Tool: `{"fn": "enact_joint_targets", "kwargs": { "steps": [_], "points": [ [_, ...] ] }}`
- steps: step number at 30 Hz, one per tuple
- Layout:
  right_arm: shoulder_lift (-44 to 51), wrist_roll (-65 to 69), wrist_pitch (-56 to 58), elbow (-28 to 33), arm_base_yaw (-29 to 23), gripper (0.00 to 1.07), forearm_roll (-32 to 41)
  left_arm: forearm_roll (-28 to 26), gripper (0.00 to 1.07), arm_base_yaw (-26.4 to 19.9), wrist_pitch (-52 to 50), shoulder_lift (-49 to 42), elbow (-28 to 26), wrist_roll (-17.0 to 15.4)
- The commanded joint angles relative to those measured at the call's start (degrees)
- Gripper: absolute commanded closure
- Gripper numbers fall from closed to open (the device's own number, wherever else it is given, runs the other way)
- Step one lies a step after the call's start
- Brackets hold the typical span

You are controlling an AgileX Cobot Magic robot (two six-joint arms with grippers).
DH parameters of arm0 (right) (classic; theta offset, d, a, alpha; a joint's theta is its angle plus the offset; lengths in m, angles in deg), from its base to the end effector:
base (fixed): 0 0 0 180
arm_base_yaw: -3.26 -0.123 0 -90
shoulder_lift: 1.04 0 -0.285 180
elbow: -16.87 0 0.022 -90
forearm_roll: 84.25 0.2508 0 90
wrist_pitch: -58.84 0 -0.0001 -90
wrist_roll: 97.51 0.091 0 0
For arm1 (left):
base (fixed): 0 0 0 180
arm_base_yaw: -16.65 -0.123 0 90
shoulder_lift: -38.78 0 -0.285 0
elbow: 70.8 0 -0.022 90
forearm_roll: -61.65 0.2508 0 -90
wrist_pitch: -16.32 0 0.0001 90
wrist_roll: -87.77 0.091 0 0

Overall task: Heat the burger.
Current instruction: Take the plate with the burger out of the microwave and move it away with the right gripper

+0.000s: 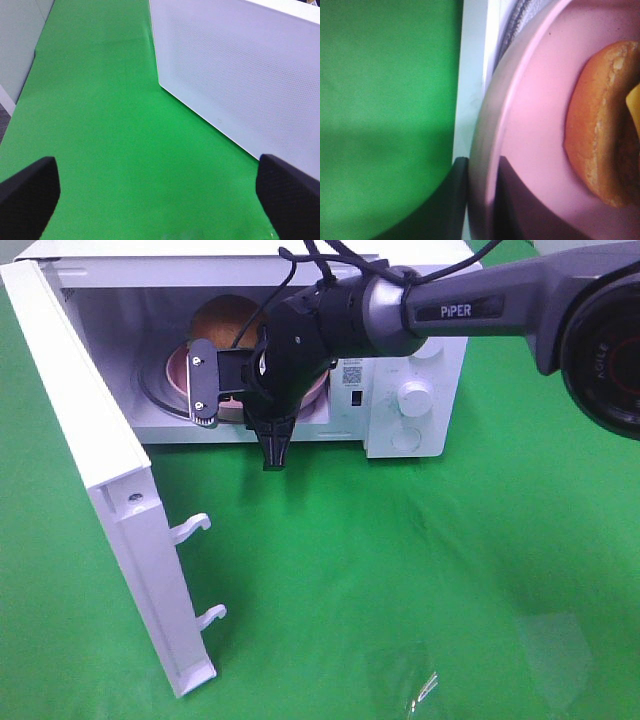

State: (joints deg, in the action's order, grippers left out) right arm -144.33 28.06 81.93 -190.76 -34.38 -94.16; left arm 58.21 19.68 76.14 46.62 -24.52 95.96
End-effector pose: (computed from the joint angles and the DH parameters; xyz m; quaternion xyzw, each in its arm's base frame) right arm 0.4189 0.3153 0.1366 -0.7145 0.6024 -0.1103 0.3385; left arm -0.0092 -0.0042 0.2898 0.0834 0.8338 -0.0054 0.5456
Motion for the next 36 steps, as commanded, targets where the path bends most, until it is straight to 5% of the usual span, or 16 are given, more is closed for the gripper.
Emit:
{"fn": "enact_joint_targets", "kwargs": {
  "steps": [1,23,36],
  "points": [
    [2.2,-1.1,3.3,1.1,0.2,1.07,1.4,0.2,0.07,-0.1,-0.3,-0.1,0.1,-0.2],
    [19.0,-13.8,-19.4,29.7,0.3,1.07,-3.0,0.2,0.07,-0.1,-0.3,-0.1,0.1,-0.2],
    [25.4,-14.7,-28.0,41.2,0.3,1.07,-3.5,0.2,0.07,-0.1,-0.3,-0.1,0.1,-0.2]
  ]
}}
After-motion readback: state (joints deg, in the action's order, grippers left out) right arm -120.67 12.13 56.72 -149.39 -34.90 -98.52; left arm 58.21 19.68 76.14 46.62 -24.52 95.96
